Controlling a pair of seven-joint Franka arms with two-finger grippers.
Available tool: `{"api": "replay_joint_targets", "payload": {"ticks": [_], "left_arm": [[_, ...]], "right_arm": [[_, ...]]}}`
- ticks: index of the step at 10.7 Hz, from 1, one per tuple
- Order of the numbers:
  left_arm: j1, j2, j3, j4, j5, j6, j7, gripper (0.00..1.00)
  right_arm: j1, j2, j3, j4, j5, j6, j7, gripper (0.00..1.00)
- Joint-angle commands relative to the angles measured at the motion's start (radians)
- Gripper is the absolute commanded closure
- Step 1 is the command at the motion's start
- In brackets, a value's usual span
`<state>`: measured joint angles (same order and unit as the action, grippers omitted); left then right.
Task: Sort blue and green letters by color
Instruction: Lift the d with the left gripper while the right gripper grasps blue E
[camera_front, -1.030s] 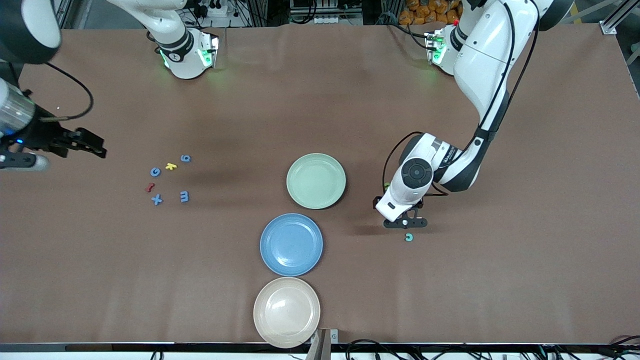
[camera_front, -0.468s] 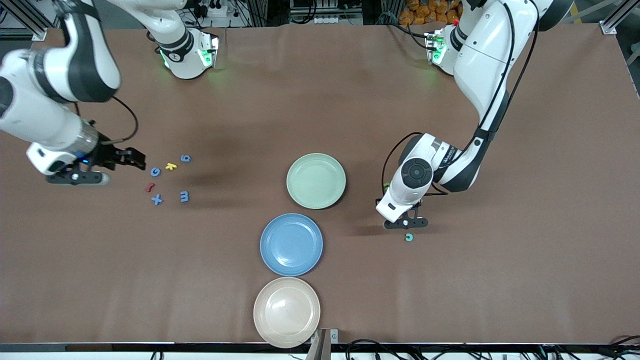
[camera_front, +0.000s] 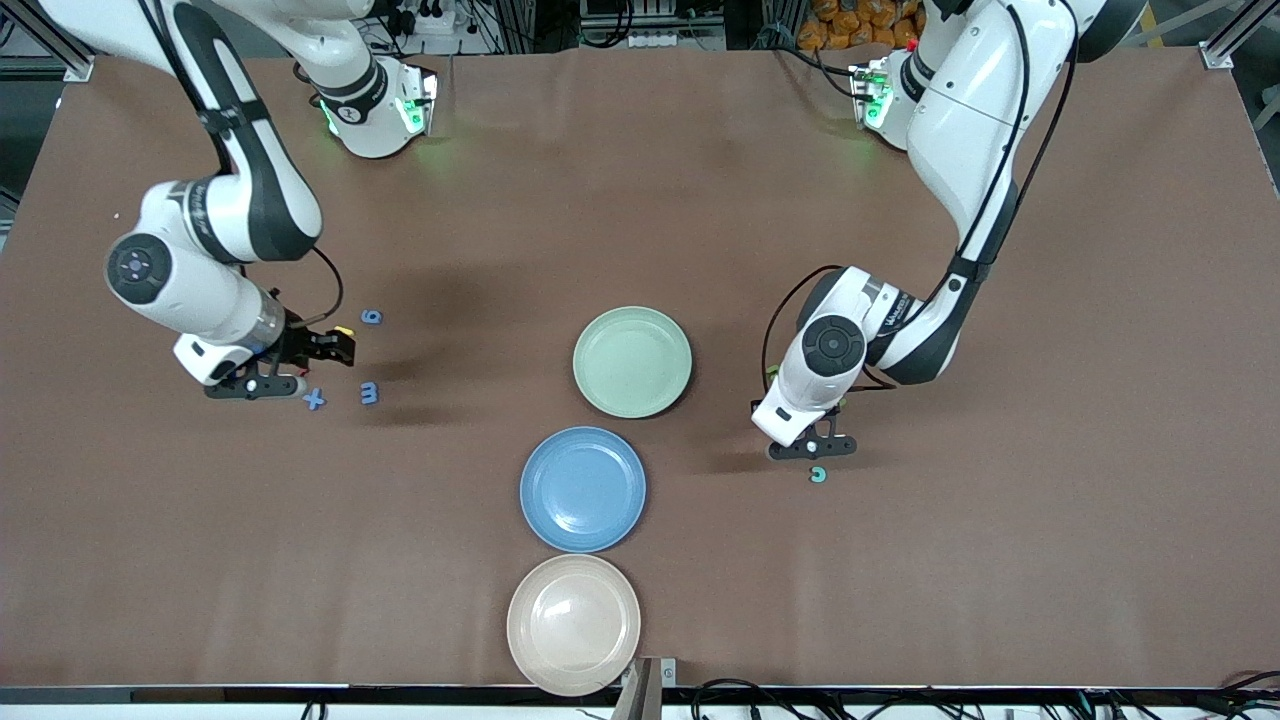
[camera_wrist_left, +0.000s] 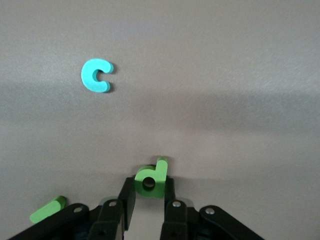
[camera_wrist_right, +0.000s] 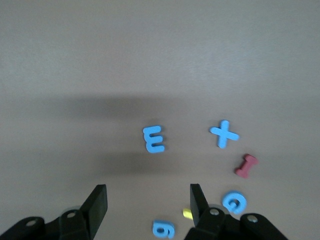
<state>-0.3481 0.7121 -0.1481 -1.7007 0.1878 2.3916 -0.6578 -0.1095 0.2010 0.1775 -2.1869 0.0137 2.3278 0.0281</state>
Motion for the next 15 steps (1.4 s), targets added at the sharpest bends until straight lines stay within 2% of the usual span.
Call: {"api": "replay_joint_targets", "payload": {"ticks": [1, 4, 6, 7, 9, 11, 12, 13, 15], "left_arm": [[-0.011, -0.022, 0.007, 0.01, 0.022, 0.003, -0.054, 1.0], [-0.009, -0.039, 0.004, 0.036, 0.021, 0.003, -0.104, 1.0], [-0.044, -0.04, -0.001, 0.038, 0.021, 0.003, -0.19, 1.0], [-0.076, -0.042, 0.001, 0.038, 0.021, 0.003, -0.235, 1.0], [-0.135, -0.04, 0.001, 0.036, 0.025, 0.0, -0.331, 1.0], [-0.193, -0.043, 0.002, 0.036, 0.027, -0.009, -0.419, 1.0], [-0.215, -0.045, 0.002, 0.038, 0.027, -0.012, -0.451, 1.0], [-0.242, -0.054, 0.001, 0.036, 0.027, -0.014, -0.485, 1.0], [-0.294, -0.085, -0.001, 0.036, 0.021, -0.069, -0.525, 1.0]], "right_arm": [[0.007, 0.089, 0.005, -0.033, 0.0, 0.131, -0.008, 0.24], [0.01, 0.184, 0.004, -0.034, -0.017, 0.266, -0.02, 0.21], [0.007, 0.213, 0.004, -0.031, -0.076, 0.301, -0.022, 0.27], [0.008, 0.227, 0.004, -0.031, -0.08, 0.317, -0.022, 0.27], [0.005, 0.239, 0.004, -0.03, -0.109, 0.329, -0.024, 0.39], [-0.002, 0.256, 0.0, -0.028, -0.115, 0.355, -0.025, 0.41], [-0.002, 0.261, -0.001, -0.024, -0.118, 0.358, -0.027, 0.54], [-0.004, 0.261, -0.003, -0.025, -0.124, 0.363, -0.027, 0.73], [-0.004, 0.268, -0.003, -0.025, -0.126, 0.373, -0.027, 0.81]]}}
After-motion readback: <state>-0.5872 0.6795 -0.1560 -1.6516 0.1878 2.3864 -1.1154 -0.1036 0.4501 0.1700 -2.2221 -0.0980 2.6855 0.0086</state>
